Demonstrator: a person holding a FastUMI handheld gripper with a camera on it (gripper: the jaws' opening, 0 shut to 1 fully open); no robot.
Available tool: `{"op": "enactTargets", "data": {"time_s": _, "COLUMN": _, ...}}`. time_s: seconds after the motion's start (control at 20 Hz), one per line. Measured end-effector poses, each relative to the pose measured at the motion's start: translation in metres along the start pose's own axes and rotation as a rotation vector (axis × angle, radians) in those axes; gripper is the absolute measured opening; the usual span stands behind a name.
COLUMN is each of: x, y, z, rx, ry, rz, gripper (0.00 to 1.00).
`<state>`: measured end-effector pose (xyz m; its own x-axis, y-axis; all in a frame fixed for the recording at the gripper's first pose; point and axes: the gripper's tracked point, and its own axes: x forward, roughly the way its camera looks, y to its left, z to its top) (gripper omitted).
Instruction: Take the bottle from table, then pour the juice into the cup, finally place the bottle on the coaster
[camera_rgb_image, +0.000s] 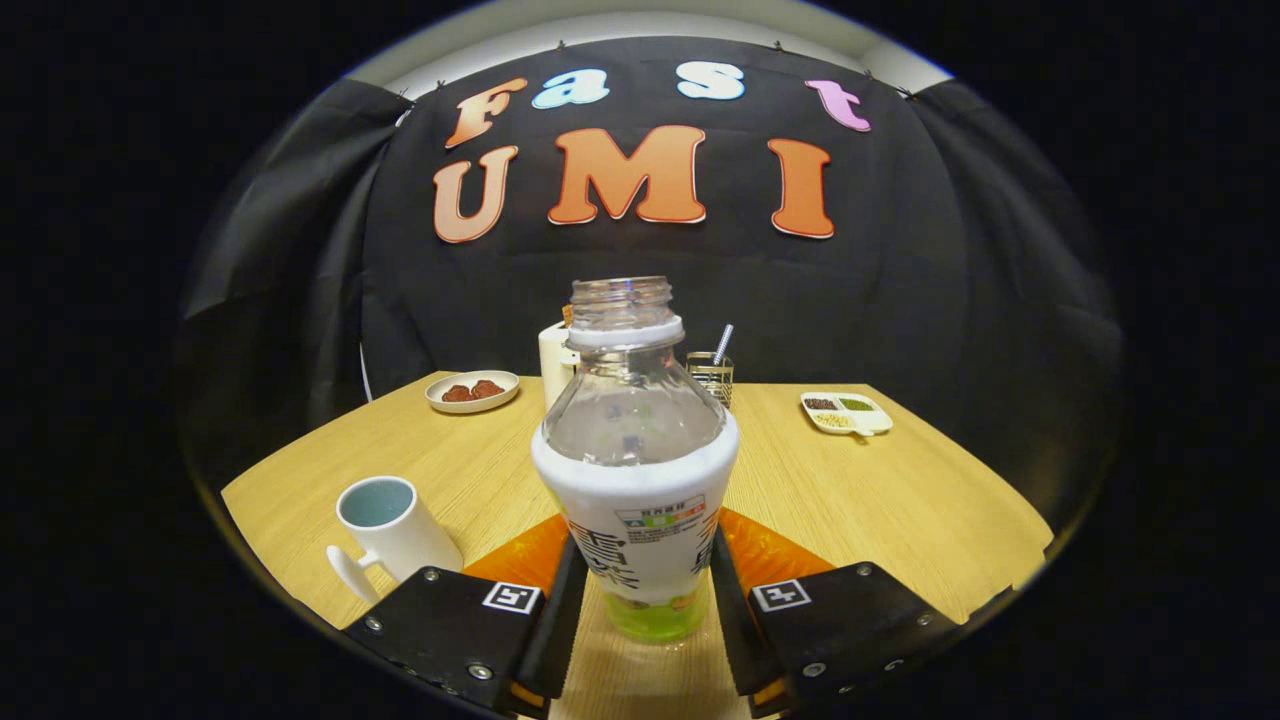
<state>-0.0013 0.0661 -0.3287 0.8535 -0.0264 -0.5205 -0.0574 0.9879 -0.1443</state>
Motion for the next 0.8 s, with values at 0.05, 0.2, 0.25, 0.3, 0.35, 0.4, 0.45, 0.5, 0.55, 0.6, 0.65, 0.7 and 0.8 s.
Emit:
{"op": "enactTargets", "data": {"time_s": 0.05, "x": 0.0, "y": 0.003, "z": 0.002, "rx": -0.019, "ry": 0.0, "rz": 0.001, "gripper": 0.63}}
{"op": "enactTargets", "data": {"time_s": 0.2, "x": 0.001, "y": 0.012, "z": 0.008, "rx": -0.09, "ry": -0.008, "rz": 0.004, "gripper": 0.62}}
{"op": "enactTargets", "data": {"time_s": 0.25, "x": 0.002, "y": 0.014, "z": 0.01, "rx": -0.115, "ry": -0.012, "rz": -0.001, "gripper": 0.61}}
{"op": "enactTargets", "data": {"time_s": 0.3, "x": 0.002, "y": 0.014, "z": 0.011, "rx": -0.146, "ry": -0.014, "rz": -0.009, "gripper": 0.61}}
{"op": "enactTargets", "data": {"time_s": 0.35, "x": 0.002, "y": 0.014, "z": 0.014, "rx": -0.176, "ry": -0.023, "rz": -0.02, "gripper": 0.61}}
{"op": "enactTargets", "data": {"time_s": 0.4, "x": 0.003, "y": 0.014, "z": 0.016, "rx": -0.211, "ry": -0.03, "rz": -0.032, "gripper": 0.61}}
{"op": "enactTargets", "data": {"time_s": 0.45, "x": 0.003, "y": 0.014, "z": 0.018, "rx": -0.249, "ry": -0.037, "rz": -0.049, "gripper": 0.61}}
{"op": "enactTargets", "data": {"time_s": 0.5, "x": 0.005, "y": 0.013, "z": 0.018, "rx": -0.289, "ry": -0.041, "rz": -0.066, "gripper": 0.61}}
{"op": "enactTargets", "data": {"time_s": 0.55, "x": 0.006, "y": 0.014, "z": 0.018, "rx": -0.329, "ry": -0.042, "rz": -0.076, "gripper": 0.59}}
{"op": "enactTargets", "data": {"time_s": 0.6, "x": 0.007, "y": 0.016, "z": 0.018, "rx": -0.371, "ry": -0.043, "rz": -0.083, "gripper": 0.58}}
{"op": "enactTargets", "data": {"time_s": 0.65, "x": 0.007, "y": 0.018, "z": 0.018, "rx": -0.416, "ry": -0.046, "rz": -0.094, "gripper": 0.58}}
{"op": "enactTargets", "data": {"time_s": 0.7, "x": 0.007, "y": 0.017, "z": 0.018, "rx": -0.471, "ry": -0.046, "rz": -0.113, "gripper": 0.58}}
{"op": "enactTargets", "data": {"time_s": 0.8, "x": 0.009, "y": 0.015, "z": 0.017, "rx": -0.574, "ry": -0.037, "rz": -0.158, "gripper": 0.58}}
